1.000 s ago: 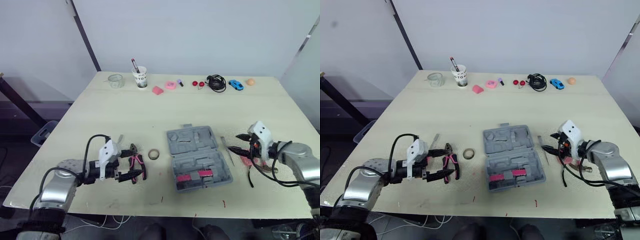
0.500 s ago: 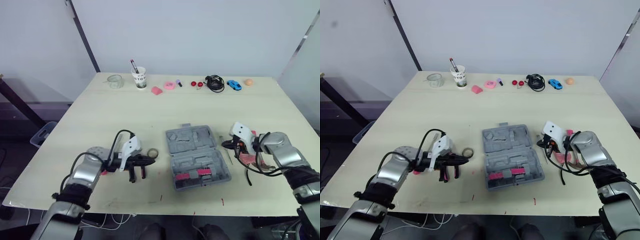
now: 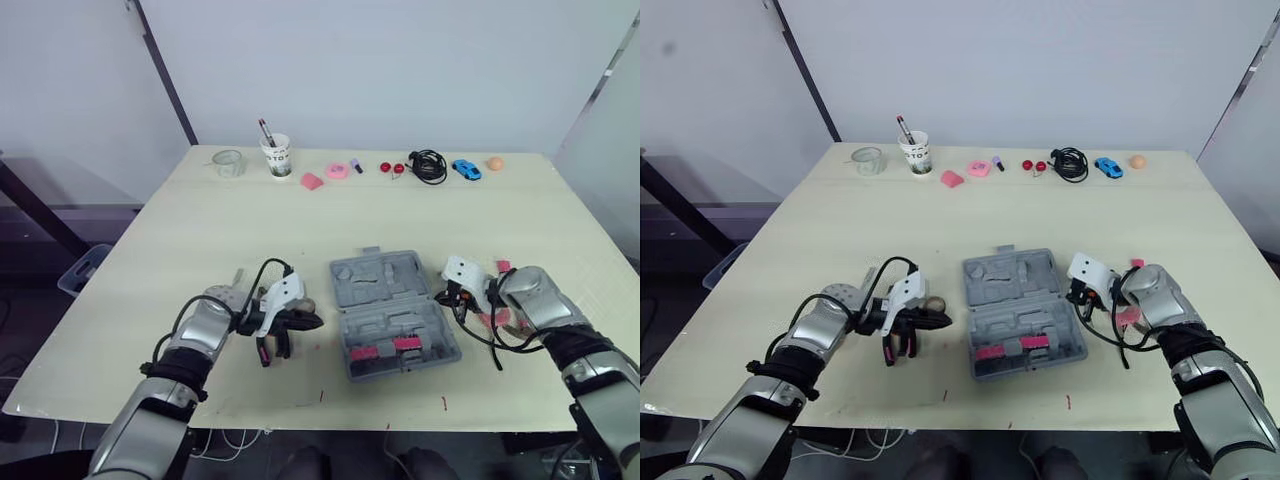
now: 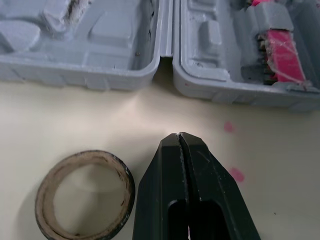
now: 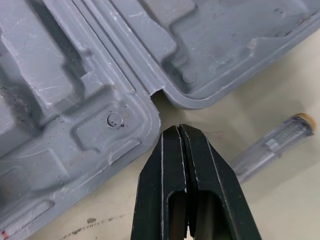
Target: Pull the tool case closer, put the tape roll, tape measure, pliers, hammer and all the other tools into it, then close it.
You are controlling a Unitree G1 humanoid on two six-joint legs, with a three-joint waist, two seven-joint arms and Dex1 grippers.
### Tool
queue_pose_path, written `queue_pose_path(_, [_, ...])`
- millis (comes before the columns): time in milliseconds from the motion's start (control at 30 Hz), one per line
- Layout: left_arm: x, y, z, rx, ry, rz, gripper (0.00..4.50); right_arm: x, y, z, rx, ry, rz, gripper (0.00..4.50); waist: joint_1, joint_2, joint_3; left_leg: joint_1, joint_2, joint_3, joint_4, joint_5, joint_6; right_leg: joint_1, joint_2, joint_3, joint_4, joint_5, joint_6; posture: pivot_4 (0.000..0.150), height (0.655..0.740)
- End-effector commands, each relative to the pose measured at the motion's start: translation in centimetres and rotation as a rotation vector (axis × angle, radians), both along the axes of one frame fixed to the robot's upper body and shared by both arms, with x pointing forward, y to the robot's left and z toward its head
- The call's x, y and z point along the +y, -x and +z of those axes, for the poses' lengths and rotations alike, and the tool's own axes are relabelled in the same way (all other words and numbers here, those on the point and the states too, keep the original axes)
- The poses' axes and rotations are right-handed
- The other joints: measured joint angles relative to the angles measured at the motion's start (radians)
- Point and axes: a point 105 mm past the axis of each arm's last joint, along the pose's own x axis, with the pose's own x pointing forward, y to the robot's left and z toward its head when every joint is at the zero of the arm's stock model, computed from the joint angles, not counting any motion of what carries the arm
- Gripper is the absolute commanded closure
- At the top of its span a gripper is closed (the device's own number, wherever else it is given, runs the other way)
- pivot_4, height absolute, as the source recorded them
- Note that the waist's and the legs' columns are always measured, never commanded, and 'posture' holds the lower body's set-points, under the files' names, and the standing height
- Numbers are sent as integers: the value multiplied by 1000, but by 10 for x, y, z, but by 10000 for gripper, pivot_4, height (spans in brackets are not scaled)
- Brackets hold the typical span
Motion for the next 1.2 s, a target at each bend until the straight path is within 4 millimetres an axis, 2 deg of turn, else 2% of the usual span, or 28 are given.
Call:
queue_pose_path(33, [-4,-5,5,-32,-5,-17,44406,7,-5,11,-47,-9,37,45000,0,0,0,0,0,0,0,0,0,0,0,0,0,0,0,1500,7400])
queue_pose_path(467, [-9,-17,-1,-40,-28,-8,44406,12,-1,9,-13,-40,54,45000,-1,0,0,0,0,0,0,0,0,0,0,0,1,0,0,1500,7400])
queue_pose_path(900, [-30,-20,-4,-34,4,-48,44406,17,12,7,29,-63,72,45000,2,0,0,0,0,0,0,0,0,0,0,0,1,0,0,1500,7400])
queue_pose_path(1200, [-35,-11,-10,1,6,-93,44406,16,29,6,92,-85,85,45000,5,0,0,0,0,-1,1,0,0,0,0,0,1,0,0,1500,7400])
